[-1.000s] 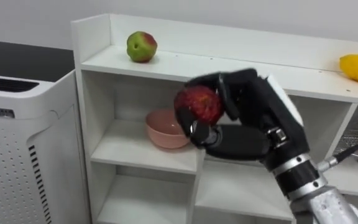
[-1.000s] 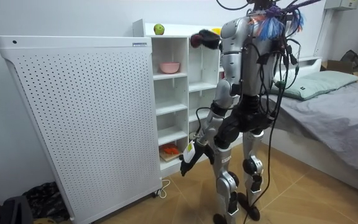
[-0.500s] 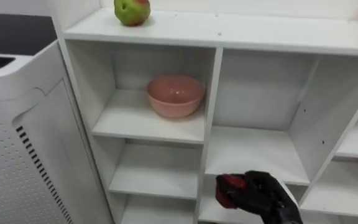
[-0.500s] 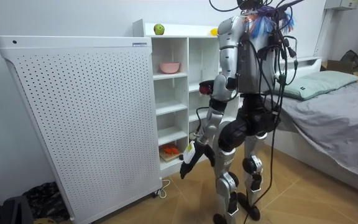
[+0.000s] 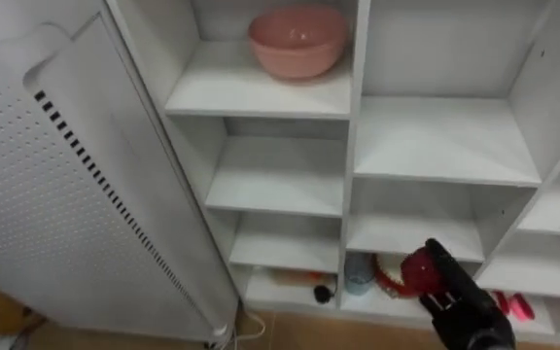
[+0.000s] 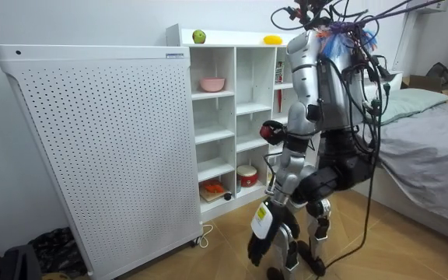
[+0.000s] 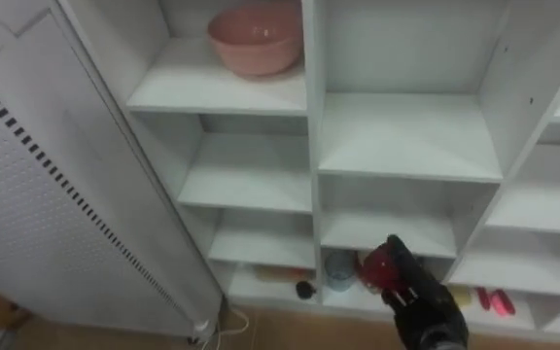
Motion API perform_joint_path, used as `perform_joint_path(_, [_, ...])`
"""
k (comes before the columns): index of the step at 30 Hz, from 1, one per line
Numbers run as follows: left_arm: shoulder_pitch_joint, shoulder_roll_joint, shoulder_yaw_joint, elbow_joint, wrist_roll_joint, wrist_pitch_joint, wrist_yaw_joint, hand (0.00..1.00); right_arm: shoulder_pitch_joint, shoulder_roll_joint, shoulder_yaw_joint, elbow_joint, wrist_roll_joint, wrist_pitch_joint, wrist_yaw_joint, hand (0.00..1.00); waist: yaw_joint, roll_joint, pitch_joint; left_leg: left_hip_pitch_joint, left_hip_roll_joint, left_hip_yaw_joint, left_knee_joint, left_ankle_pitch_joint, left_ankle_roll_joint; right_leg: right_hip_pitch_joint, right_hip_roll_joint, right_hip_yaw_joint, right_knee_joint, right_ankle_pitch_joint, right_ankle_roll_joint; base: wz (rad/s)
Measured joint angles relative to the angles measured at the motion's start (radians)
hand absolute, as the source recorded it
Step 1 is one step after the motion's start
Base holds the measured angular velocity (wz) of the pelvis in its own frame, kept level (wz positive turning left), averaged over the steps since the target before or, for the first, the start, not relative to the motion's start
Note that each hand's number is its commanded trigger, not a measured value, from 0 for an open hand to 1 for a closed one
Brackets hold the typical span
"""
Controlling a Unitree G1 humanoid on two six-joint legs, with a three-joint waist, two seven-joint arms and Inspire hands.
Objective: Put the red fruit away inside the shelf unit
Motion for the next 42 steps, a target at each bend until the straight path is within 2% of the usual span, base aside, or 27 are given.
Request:
perform_joint_path(5, [-0.001,0.004,-0.055,-0.058,-0.019,0.01,0.001,0.0,-0.067,-0.049,0.0,0.014,0.141,0.007,0.001,1.0,0.022,-0.001,-0.0005,-0.111,-0.001,0.002,0.062,0.001,0.0,-0.115,-0.013,0.012,0.066,-0.004,-0.008,0.03])
perform_joint_path(8, [-0.003,0.003,-0.086,-0.079,-0.019,0.009,0.004,0.0,-0.123,-0.093,-0.01,0.019,0.21,0.013,0.0,1.0,0.021,-0.005,-0.0017,-0.159,-0.021,0.002,0.068,0.012,-0.001,-0.172,-0.038,0.004,0.108,-0.014,-0.018,0.2])
perform_joint_path(11, [0.003,0.009,-0.098,-0.109,-0.022,0.015,0.009,0.0,-0.174,-0.136,-0.01,0.041,0.257,0.014,-0.003,1.0,0.025,-0.009,-0.0012,-0.199,-0.023,0.002,0.094,0.013,-0.002,-0.21,-0.054,-0.002,0.144,-0.022,-0.028,0.21])
perform_joint_path(14, [0.003,0.022,-0.141,-0.149,-0.021,0.01,0.029,0.0,-0.213,-0.172,-0.011,0.042,0.302,0.014,-0.007,1.0,0.025,-0.013,-0.0026,-0.251,-0.018,0.003,0.136,0.003,-0.004,-0.251,-0.058,-0.013,0.182,-0.039,-0.032,0.22])
perform_joint_path(15, [0.002,0.023,-0.14,-0.159,-0.021,0.007,0.032,0.0,-0.235,-0.179,-0.011,0.042,0.301,0.014,-0.015,1.0,0.024,-0.02,-0.0025,-0.268,-0.018,0.003,0.144,0.001,-0.004,-0.268,-0.057,-0.012,0.191,-0.042,-0.033,0.09])
perform_joint_path(19, [0.003,0.028,-0.141,-0.164,-0.015,-0.003,0.045,0.0,-0.275,-0.191,-0.01,0.042,0.285,0.013,-0.048,1.0,0.021,-0.025,-0.0028,-0.298,-0.012,0.0,0.189,-0.005,-0.004,-0.285,-0.058,-0.025,0.215,-0.05,-0.04,0.0])
perform_joint_path(22, [0.009,0.032,-0.141,-0.166,-0.014,-0.005,0.056,0.0,-0.278,-0.206,-0.01,0.041,0.286,0.013,-0.075,1.0,0.027,-0.031,-0.0049,-0.305,-0.006,0.001,0.223,-0.033,-0.002,-0.288,-0.054,-0.02,0.24,-0.063,-0.036,-0.03])
perform_joint_path(25, [0.027,0.045,-0.141,-0.184,-0.014,-0.005,0.07,0.0,-0.282,-0.225,-0.01,0.04,0.284,0.012,-0.089,1.0,0.024,-0.04,-0.0045,-0.325,0.0,-0.002,0.262,-0.046,0.002,-0.302,-0.058,-0.022,0.27,-0.074,-0.035,-0.02])
perform_joint_path(26, [0.034,0.055,-0.141,-0.186,-0.014,-0.005,0.07,0.0,-0.282,-0.226,-0.01,0.038,0.279,0.007,-0.099,1.0,0.021,-0.044,-0.006,-0.331,0.0,-0.003,0.28,-0.052,0.003,-0.305,-0.058,-0.022,0.283,-0.081,-0.034,0.0])
perform_joint_path(27, [0.044,0.07,-0.14,-0.194,-0.014,-0.005,0.071,0.0,-0.284,-0.227,-0.01,0.026,0.272,0.002,-0.116,1.0,0.02,-0.055,-0.0116,-0.342,0.0,-0.002,0.29,-0.061,0.002,-0.32,-0.059,-0.017,0.295,-0.085,-0.033,0.0])
perform_joint_path(28, [0.046,0.076,-0.14,-0.197,-0.014,-0.005,0.071,0.0,-0.29,-0.228,-0.01,0.02,0.269,-0.001,-0.121,1.0,0.018,-0.056,-0.0109,-0.347,0.0,-0.002,0.296,-0.064,0.003,-0.324,-0.06,-0.018,0.3,-0.086,-0.034,0.0])
perform_joint_path(29, [0.05,0.085,-0.14,-0.198,-0.014,-0.006,0.071,0.0,-0.306,-0.228,-0.01,0.009,0.267,-0.007,-0.134,0.55,0.013,-0.057,-0.011,-0.36,0.001,-0.003,0.309,-0.066,0.005,-0.332,-0.059,-0.02,0.307,-0.087,-0.034,0.0])
perform_joint_path(30, [0.052,0.092,-0.139,-0.198,-0.013,-0.006,0.07,0.0,-0.316,-0.228,-0.01,-0.001,0.266,-0.013,-0.142,0.0,0.012,-0.057,-0.0109,-0.365,0.001,-0.004,0.315,-0.067,0.006,-0.335,-0.06,-0.023,0.31,-0.087,-0.034,0.0])
perform_joint_path(35, [0.075,0.104,-0.127,-0.198,-0.013,-0.009,0.075,0.0,-0.318,-0.229,-0.01,-0.042,0.254,-0.031,-0.196,0.0,0.013,-0.057,-0.0111,-0.37,0.001,-0.005,0.334,-0.072,0.014,-0.337,-0.072,-0.023,0.328,-0.096,-0.027,0.03])
perform_joint_path(42, [0.108,0.11,-0.128,-0.198,-0.009,-0.01,0.092,0.0,-0.325,-0.23,-0.02,-0.053,0.253,-0.062,-0.249,0.0,0.02,-0.057,-0.0113,-0.389,0.001,-0.006,0.356,-0.074,0.018,-0.356,-0.072,-0.02,0.343,-0.094,-0.024,-0.02])
